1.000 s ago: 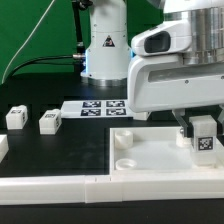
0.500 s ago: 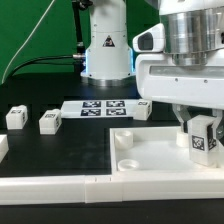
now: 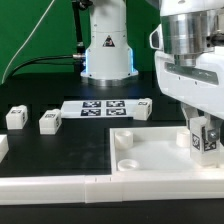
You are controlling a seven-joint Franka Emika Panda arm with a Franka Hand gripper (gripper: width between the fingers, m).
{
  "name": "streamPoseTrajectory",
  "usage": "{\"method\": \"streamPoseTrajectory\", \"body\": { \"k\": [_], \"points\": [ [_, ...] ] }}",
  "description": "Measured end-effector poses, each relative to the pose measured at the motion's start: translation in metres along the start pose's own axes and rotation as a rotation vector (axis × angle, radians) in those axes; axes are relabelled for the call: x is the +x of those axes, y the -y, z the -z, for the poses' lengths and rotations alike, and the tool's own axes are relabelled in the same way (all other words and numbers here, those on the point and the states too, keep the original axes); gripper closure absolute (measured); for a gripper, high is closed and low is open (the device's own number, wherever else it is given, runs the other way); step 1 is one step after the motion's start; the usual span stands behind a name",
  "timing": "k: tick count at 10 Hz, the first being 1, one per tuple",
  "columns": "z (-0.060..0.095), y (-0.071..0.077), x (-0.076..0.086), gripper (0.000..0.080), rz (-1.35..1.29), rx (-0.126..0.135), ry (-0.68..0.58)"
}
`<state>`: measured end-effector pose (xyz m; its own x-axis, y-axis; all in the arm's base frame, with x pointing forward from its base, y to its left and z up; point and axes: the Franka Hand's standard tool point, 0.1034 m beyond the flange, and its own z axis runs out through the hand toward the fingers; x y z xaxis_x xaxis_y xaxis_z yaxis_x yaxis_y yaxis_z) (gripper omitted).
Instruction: Assemble one leg
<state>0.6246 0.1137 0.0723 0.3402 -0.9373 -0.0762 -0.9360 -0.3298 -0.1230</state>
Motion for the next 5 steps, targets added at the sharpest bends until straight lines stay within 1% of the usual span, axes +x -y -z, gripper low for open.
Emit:
{"method": "streamPoseTrajectory", "body": {
  "k": [1, 2, 3, 5],
  "points": [
    [0.000, 0.000, -0.002, 0.0338, 0.019, 0.001, 0.001],
    [0.000, 0.001, -0.004, 0.0196, 0.085, 0.001, 0.003],
    [-0.001, 0.001, -0.006, 0.0164, 0.277, -0.001, 0.000],
    [-0.002, 0.002, -0.014, 0.0153, 0.597, -0.001, 0.006]
  ]
}}
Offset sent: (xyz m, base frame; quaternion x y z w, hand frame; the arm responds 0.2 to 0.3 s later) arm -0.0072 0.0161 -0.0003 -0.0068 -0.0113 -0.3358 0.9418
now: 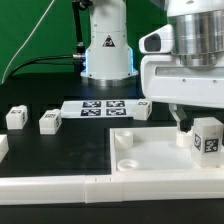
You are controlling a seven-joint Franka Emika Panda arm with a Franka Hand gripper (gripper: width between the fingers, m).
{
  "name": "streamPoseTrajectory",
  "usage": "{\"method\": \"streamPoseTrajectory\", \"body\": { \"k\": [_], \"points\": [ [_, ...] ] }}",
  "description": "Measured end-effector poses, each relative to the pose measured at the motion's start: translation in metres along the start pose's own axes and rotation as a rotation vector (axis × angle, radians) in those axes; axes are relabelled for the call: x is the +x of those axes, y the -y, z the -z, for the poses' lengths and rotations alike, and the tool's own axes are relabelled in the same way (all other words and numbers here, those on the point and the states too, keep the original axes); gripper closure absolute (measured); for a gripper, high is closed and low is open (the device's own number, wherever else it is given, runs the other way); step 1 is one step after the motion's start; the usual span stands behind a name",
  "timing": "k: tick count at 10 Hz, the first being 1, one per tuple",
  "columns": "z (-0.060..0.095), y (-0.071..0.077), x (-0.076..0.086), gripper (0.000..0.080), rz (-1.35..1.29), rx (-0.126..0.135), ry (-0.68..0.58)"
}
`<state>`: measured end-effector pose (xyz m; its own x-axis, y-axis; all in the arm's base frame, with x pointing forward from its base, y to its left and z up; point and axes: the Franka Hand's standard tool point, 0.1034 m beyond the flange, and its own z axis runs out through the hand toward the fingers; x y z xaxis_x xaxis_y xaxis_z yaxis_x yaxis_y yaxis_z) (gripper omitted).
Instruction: Assemble one leg
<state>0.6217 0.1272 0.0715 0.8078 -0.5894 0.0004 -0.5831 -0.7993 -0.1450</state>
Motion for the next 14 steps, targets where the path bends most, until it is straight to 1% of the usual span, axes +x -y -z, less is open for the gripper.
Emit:
{"method": "streamPoseTrajectory", "body": {
  "k": [2, 3, 4, 5, 7, 8, 9, 10, 11, 12, 13, 14],
  "points": [
    [0.0000, 0.0017, -0.0011, 0.0150, 0.262, -0.002, 0.007],
    [0.0000, 0.0025, -0.0009, 0.0150, 0.362, -0.008, 0.011],
    [0.0000, 0.0022, 0.0004, 0.0150, 0.512, -0.020, 0.010],
    [0.0002, 0.0015, 0.0018, 0.0150, 0.614, -0.022, 0.007],
    [0.0005, 0.0007, 0.0035, 0.0150, 0.690, -0.025, 0.003],
    [0.0004, 0.0008, 0.0034, 0.0245, 0.682, -0.025, 0.003],
    [0.0004, 0.0007, 0.0035, 0.0245, 0.682, -0.025, 0.003],
    [0.0004, 0.0006, 0.0036, 0.0426, 0.682, -0.026, 0.002],
    [0.0004, -0.0017, 0.0055, 0.0504, 0.670, -0.029, 0.001],
    [0.0004, -0.0028, 0.0065, 0.0504, 0.631, -0.026, 0.001],
    [0.0004, -0.0050, 0.0083, 0.0505, 0.523, -0.013, 0.005],
    [0.0002, -0.0046, 0.0077, 0.0505, 0.372, -0.006, 0.008]
  ]
}}
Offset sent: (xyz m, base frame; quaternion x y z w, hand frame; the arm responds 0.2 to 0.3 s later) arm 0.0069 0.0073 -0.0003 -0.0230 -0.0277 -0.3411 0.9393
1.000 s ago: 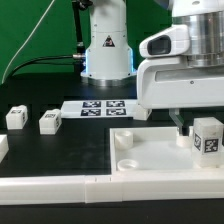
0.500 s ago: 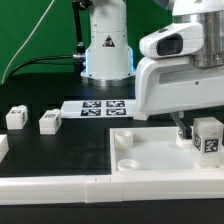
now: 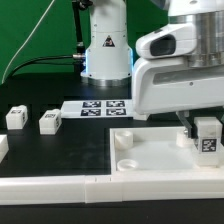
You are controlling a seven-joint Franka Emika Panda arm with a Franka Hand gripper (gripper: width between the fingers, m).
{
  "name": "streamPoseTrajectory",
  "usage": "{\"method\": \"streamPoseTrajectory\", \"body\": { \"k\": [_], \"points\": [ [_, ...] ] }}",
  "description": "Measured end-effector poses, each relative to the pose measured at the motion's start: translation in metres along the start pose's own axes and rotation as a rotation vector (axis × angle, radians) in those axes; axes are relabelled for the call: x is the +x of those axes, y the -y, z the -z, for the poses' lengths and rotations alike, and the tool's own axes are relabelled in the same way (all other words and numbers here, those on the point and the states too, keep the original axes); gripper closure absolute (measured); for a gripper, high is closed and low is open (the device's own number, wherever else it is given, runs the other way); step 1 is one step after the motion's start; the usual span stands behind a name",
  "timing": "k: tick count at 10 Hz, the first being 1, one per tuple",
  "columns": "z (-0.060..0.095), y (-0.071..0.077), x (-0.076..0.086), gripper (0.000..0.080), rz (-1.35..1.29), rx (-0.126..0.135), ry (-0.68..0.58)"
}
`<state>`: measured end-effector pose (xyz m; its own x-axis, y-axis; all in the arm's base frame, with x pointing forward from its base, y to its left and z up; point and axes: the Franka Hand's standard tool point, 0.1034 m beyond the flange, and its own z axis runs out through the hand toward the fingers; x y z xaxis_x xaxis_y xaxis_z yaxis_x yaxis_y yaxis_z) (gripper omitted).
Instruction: Assemble one leg
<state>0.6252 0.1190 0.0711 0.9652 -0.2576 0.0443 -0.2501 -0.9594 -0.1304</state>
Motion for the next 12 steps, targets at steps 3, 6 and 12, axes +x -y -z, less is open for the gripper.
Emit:
{"method": "streamPoseTrajectory", "body": {
  "k": [3, 6, 12],
  "points": [
    [-0.002, -0.001, -0.001, 0.0505, -0.452, 0.007, 0.006],
    [-0.004, 0.004, -0.004, 0.0505, -0.845, 0.009, 0.015],
    [-0.005, 0.012, -0.008, 0.0208, -1.006, 0.016, 0.023]
  ]
}}
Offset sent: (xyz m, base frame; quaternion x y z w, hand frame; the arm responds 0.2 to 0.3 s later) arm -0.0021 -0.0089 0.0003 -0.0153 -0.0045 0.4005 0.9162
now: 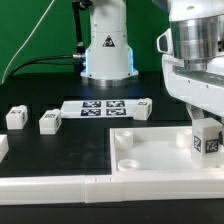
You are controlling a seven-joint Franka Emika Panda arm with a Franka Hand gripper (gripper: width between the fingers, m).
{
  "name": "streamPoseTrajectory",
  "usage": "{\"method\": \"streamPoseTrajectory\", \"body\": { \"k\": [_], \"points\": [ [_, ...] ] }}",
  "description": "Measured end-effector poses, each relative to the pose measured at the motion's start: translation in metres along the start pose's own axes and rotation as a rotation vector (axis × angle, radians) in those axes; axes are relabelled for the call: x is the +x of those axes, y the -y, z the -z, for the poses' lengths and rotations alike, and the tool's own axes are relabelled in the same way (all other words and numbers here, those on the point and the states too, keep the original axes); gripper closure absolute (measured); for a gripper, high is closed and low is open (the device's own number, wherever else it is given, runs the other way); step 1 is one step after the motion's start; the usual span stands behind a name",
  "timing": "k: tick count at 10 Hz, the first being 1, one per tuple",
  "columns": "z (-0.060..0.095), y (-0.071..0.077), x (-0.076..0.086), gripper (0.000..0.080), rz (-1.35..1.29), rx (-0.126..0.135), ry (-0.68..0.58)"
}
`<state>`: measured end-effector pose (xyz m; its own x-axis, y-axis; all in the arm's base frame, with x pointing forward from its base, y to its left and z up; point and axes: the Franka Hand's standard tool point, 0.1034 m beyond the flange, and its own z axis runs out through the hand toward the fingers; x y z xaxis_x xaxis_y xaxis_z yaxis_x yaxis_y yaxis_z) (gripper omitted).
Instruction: Assemble one leg
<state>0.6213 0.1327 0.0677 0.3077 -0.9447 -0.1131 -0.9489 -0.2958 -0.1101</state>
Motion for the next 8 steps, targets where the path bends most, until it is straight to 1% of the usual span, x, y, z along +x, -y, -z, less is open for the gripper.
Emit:
{"method": "streamPoseTrajectory", "body": {
  "k": [1, 2, 4, 5, 6, 8],
  "points": [
    [0.000, 0.000, -0.002, 0.0208, 0.063, -0.002, -0.001],
    [0.000, 0.000, -0.003, 0.0162, 0.271, -0.009, -0.013],
    [0.001, 0.003, -0.006, 0.0153, 0.578, -0.028, -0.045],
    [0.001, 0.004, -0.004, 0.0153, 0.721, -0.037, -0.052],
    [0.000, 0.003, 0.002, 0.0151, 0.864, -0.045, -0.051],
    [-0.002, 0.003, 0.012, 0.0151, 1.072, -0.054, -0.050]
  ]
}}
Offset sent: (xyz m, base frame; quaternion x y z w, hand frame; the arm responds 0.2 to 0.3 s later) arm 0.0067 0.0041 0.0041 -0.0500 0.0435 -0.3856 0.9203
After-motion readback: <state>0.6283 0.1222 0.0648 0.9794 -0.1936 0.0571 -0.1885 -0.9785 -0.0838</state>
